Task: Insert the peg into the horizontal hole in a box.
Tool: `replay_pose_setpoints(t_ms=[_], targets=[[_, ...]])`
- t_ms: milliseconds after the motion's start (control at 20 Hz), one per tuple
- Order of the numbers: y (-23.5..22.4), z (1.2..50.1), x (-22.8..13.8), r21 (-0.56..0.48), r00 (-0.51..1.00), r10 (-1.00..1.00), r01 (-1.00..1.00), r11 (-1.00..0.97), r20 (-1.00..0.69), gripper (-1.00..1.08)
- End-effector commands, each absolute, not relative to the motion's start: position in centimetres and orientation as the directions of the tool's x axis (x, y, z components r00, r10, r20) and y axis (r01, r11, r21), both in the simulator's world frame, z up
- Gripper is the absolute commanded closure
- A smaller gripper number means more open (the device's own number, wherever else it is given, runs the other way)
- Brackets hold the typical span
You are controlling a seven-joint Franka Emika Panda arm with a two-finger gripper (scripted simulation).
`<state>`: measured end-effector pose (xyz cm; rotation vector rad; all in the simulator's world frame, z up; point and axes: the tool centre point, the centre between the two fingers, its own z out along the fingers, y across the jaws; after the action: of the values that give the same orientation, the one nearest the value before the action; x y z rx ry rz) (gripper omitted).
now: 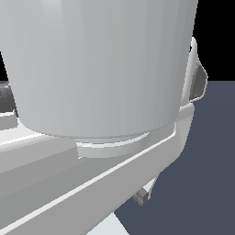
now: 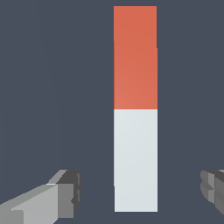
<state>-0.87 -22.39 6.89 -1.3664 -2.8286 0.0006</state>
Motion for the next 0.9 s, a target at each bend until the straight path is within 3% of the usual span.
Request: replay_pose_setpoints(t_ms=[0,850], targets=[[-22.4,6.9,-0.9,0.0,-0.622,0.783,0.783,0.622,0.0,-0.92],[-22.4,1.9,-0.7,0.0,-0.625,0.781,0.781,0.625,0.0,-0.92]])
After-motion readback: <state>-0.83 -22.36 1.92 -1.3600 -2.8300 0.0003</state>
